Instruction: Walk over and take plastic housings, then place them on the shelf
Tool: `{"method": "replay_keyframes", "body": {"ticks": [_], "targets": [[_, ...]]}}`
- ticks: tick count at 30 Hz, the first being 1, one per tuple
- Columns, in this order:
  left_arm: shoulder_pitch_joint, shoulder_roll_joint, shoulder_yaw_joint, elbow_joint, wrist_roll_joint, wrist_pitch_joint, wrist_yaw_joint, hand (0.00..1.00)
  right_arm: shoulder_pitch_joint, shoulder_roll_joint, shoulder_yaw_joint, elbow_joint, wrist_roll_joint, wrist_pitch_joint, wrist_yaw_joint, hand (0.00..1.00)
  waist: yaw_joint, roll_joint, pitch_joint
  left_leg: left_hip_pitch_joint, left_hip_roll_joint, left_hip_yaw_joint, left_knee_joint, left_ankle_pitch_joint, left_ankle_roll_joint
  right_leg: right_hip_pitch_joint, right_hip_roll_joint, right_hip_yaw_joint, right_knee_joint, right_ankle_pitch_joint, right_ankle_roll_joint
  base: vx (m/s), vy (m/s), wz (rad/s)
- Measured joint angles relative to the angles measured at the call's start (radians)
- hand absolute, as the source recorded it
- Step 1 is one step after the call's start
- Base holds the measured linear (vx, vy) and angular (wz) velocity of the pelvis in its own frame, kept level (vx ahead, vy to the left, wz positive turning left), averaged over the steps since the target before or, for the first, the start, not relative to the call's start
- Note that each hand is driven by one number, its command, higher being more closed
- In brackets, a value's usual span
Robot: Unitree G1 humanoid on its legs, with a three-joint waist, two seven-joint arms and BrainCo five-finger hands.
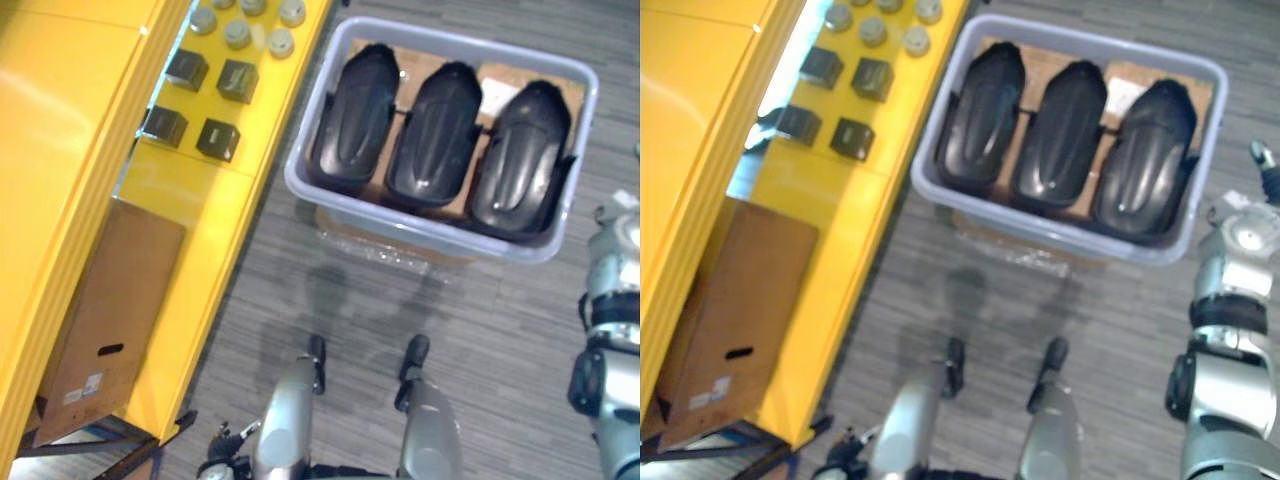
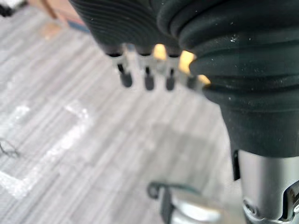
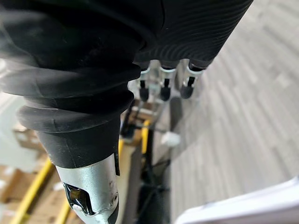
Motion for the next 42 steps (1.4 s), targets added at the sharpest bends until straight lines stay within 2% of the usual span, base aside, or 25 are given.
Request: {"method": "replay_keyframes", "body": {"ticks": [4,7,13,16,18,21,25,28,32,37,42], "targets": [[-0.028,-0.002,-0.005,0.000,-0.034,-0.010,-0.009,0.00,-0.001,-0.042,0.007,0.022,-0.009,0.037,-0.022,0.00,0.003,0.017,0.016,-0.047,-0.002,-0.007,0.034,-0.003,0.006,-0.043,-0.012,0.002,0.040,-0.004,0.003,-0.11,0.048,0.05],[-0.041,0.005,-0.024,0.002,-0.040,-0.014,-0.028,0.00,-0.001,-0.045,0.008,0.043,-0.008,0.054,-0.012,0.00,0.004,0.019,0.021,-0.071,-0.004,-0.011,0.052,-0.004,0.009,-0.066,-0.017,0.002,0.062,-0.006,0.003,-0.06,0.031,0.04],[-0.046,0.008,-0.033,0.001,-0.076,-0.024,-0.034,0.00,-0.003,-0.049,0.042,0.073,-0.008,0.056,0.009,0.00,0.005,0.020,0.021,-0.082,-0.012,-0.019,0.053,0.001,0.015,-0.076,-0.027,-0.002,0.073,-0.007,0.004,-0.03,0.018,0.05],[-0.046,0.008,-0.041,0.001,-0.077,-0.029,-0.034,0.00,-0.020,-0.058,0.047,0.073,-0.012,0.042,-0.030,0.00,0.004,0.028,0.023,-0.092,-0.022,-0.025,0.053,0.003,0.018,-0.083,-0.038,-0.011,0.082,-0.010,0.007,-0.01,0.025,0.10],[-0.049,0.005,-0.055,0.000,-0.077,-0.029,-0.034,0.00,-0.051,-0.082,0.047,0.069,-0.057,0.014,-0.077,0.00,0.006,0.040,0.026,-0.102,-0.029,-0.028,0.052,0.008,0.020,-0.094,-0.046,-0.015,0.087,-0.011,0.008,0.00,0.026,0.10],[-0.049,0.007,-0.068,-0.003,-0.077,-0.029,-0.036,0.00,-0.078,-0.090,0.047,0.037,-0.117,-0.029,-0.126,0.00,0.007,0.040,0.026,-0.101,-0.031,-0.027,0.052,0.010,0.019,-0.097,-0.049,-0.014,0.095,-0.014,0.008,0.00,0.007,0.01],[-0.049,0.006,-0.069,-0.004,-0.077,-0.027,-0.039,0.00,-0.101,-0.117,0.051,-0.005,-0.122,-0.038,-0.123,0.00,0.007,0.041,0.025,-0.099,-0.037,-0.025,0.053,0.010,0.019,-0.107,-0.060,-0.011,0.120,-0.028,0.011,0.00,0.000,0.00],[-0.049,0.007,-0.069,-0.004,-0.077,-0.027,-0.041,0.00,-0.101,-0.118,0.068,-0.004,-0.119,-0.023,-0.084,0.00,0.006,0.041,0.025,-0.098,-0.036,-0.026,0.053,0.009,0.019,-0.108,-0.060,-0.011,0.127,-0.033,0.008,0.00,0.000,0.00],[-0.049,0.007,-0.074,-0.003,-0.082,-0.027,-0.041,0.00,-0.101,-0.118,0.098,0.001,-0.116,0.023,-0.023,0.00,0.008,0.046,0.022,-0.101,-0.035,-0.029,0.054,0.009,0.019,-0.111,-0.060,-0.015,0.134,-0.037,0.006,-0.01,0.000,0.02],[-0.049,0.007,-0.077,-0.003,-0.117,-0.027,-0.045,0.00,-0.102,-0.119,0.109,0.055,-0.105,0.071,0.006,0.00,0.019,0.050,0.019,-0.127,-0.035,-0.031,0.059,0.010,0.018,-0.138,-0.062,-0.016,0.143,-0.038,0.004,0.00,0.000,0.00],[-0.051,-0.008,-0.078,-0.003,-0.120,-0.028,-0.045,0.00,-0.132,-0.146,0.155,0.108,-0.077,0.121,0.011,0.00,0.041,0.077,0.001,-0.131,-0.045,-0.037,0.065,0.011,0.017,-0.148,-0.078,-0.024,0.174,-0.060,0.007,0.02,0.003,0.07]]}}
